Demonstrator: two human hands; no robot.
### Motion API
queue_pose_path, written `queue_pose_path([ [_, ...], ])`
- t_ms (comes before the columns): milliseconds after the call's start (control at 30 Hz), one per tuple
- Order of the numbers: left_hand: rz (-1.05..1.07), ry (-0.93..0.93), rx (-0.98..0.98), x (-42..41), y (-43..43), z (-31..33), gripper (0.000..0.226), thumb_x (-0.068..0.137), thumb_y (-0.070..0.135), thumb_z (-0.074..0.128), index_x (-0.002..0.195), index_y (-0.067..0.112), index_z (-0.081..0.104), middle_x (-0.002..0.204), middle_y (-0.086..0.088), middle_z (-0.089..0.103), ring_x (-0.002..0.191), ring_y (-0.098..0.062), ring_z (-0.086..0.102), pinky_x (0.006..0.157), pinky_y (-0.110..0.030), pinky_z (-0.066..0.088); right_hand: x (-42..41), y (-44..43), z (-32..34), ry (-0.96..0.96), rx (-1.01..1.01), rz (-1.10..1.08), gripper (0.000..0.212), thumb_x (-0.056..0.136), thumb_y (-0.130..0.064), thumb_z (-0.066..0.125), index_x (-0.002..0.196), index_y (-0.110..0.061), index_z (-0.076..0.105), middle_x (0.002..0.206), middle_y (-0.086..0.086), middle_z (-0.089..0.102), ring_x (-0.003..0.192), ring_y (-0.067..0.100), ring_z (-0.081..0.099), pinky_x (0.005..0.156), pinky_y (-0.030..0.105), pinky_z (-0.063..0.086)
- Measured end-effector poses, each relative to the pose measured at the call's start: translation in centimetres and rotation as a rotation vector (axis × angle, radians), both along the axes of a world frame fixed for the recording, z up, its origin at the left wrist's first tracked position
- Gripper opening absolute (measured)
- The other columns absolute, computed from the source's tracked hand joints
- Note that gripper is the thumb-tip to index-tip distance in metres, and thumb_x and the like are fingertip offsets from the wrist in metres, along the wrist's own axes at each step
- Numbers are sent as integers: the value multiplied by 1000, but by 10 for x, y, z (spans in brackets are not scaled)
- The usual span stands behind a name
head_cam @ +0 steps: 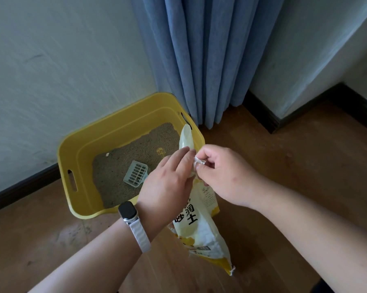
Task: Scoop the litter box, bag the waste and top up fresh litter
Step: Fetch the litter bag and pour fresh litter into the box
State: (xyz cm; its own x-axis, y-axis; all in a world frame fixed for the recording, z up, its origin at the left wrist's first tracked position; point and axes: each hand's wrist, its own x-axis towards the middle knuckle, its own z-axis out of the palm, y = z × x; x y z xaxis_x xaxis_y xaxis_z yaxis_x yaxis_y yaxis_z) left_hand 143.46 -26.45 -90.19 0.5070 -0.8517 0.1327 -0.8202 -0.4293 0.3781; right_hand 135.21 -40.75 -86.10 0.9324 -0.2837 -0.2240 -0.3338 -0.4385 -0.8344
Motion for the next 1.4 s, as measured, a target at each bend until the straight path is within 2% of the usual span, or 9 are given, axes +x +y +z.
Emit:
queue_pose_path([
  [100, 27, -13, -19, 13, 7, 4, 42, 79, -1, 67, 121, 6, 63, 119, -11, 66, 98, -34, 67, 72, -41, 58, -3, -3, -8, 44, 20, -16, 12, 91, -34, 63, 92, -24, 56, 80, 5, 63, 69, 20, 57, 67, 43, 51],
  [233, 65, -12, -36, 21, 15, 9, 35, 79, 3, 55, 110, 10, 69, 102, -6, 71, 80, -30, 69, 58, -28, 48, -15, -2, -35, 369, -84, 71, 43, 81, -54, 68, 108, -28, 49, 92, -10, 57, 79, 8, 58, 62, 31, 50],
  [367, 52, 15, -61, 18, 14, 11, 34, 77, 0, 54, 105, 11, 69, 94, -5, 70, 74, -28, 66, 53, -29, 50, -28, 23, -73, 590, -111, 298, 63, 75, -58, 70, 129, -35, 46, 122, -10, 61, 111, 17, 61, 89, 33, 52],
  [633, 115, -6, -117, 29, 23, 7, 35, 83, 6, 51, 111, 9, 71, 112, -5, 69, 96, -28, 67, 73, -39, 58, -48, 39, -103, 876, -297, 440, 34, 99, -35, 45, 115, -11, 63, 111, 7, 67, 94, 23, 64, 67, 28, 46],
  [867, 222, -94, -242, 44, 25, 22, 47, 78, -8, 57, 122, 6, 66, 129, -10, 62, 112, -31, 59, 94, -41, 50, -29, 25, -69, 642, -335, 475, 26, 98, -28, 47, 104, -11, 66, 102, 9, 66, 91, 27, 62, 75, 33, 51],
  [1000, 219, -80, -246, 46, 28, 28, 41, 82, 4, 53, 119, 9, 68, 128, -5, 63, 110, -27, 59, 90, -34, 46, -21, 24, -36, 496, -383, 473, 15, 87, -11, 49, 85, -15, 63, 84, 6, 62, 78, 27, 60, 65, 34, 53],
  [1133, 177, 19, -256, 42, 27, 33, 41, 85, 18, 49, 121, 11, 66, 134, -1, 59, 117, -22, 56, 93, -32, 47, -19, 14, -7, 354, -345, 392, 27, 85, -12, 49, 59, -18, 45, 62, 0, 52, 64, 23, 53, 57, 36, 46],
  [1300, -2, 24, -227, 27, 20, 38, 39, 92, 36, 55, 120, 11, 67, 134, -2, 59, 116, -17, 57, 98, -34, 47, -21, 6, 8, 195, -258, 226, 25, 90, -20, 53, 68, -9, 53, 61, 4, 56, 59, 23, 52, 53, 40, 41],
  [1400, -174, 51, -210, 8, 12, 38, 52, 90, 49, 57, 121, 9, 66, 134, -6, 59, 116, -22, 60, 99, -38, 47, -20, 1, 18, 94, -192, 86, 32, 90, -26, 57, 66, -8, 46, 52, -5, 46, 49, 10, 39, 48, 33, 31],
])
